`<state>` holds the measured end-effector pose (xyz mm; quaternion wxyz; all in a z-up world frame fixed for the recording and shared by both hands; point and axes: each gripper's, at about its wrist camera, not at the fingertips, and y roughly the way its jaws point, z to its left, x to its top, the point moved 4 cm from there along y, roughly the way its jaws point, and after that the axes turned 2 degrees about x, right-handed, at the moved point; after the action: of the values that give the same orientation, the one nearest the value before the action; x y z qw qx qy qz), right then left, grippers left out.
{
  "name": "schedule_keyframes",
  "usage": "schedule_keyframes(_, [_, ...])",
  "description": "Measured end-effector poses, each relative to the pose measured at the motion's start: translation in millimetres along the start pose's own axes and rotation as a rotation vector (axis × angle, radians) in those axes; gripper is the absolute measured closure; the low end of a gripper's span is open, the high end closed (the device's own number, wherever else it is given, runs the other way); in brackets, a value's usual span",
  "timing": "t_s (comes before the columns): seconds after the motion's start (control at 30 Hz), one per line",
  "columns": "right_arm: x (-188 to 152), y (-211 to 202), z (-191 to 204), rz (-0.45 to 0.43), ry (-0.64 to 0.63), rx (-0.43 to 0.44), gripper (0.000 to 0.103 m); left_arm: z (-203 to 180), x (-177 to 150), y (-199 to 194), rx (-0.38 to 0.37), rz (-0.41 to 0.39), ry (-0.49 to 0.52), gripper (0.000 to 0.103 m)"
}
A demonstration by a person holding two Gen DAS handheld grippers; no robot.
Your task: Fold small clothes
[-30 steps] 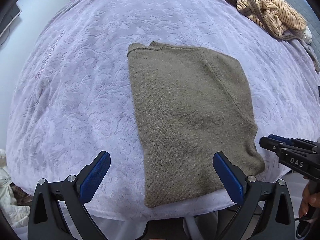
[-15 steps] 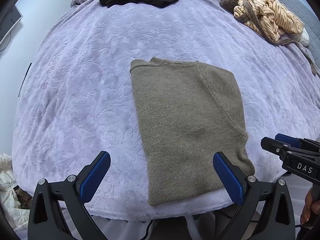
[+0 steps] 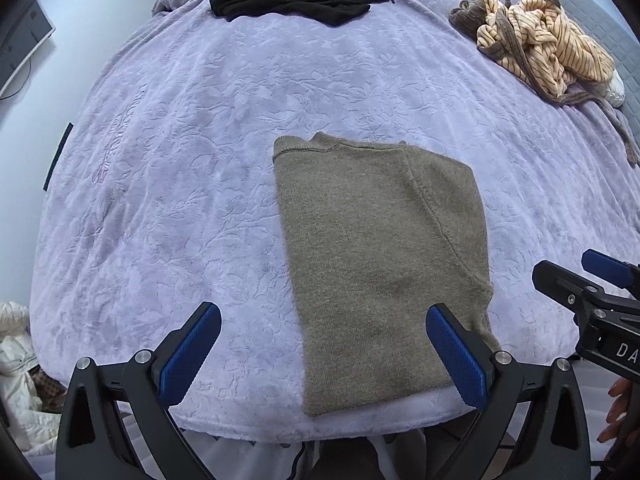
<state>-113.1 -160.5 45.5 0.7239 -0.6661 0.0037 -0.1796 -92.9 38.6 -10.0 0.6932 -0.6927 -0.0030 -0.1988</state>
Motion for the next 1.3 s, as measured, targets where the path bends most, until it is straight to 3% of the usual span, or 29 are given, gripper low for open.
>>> schedule_keyframes(0.27, [-3.6,-0.5,6.9,0.048,0.007,-0.001,0.017,1.4,2.3,-2.6,0.006,0.009,-0.003,0.0])
schedule_keyframes(1.3, [0.8,4.7,12.8,0.065,0.015,-0.051,0.016,6.5,7.9,3.3,0.001,0.021,-0.008,0.0])
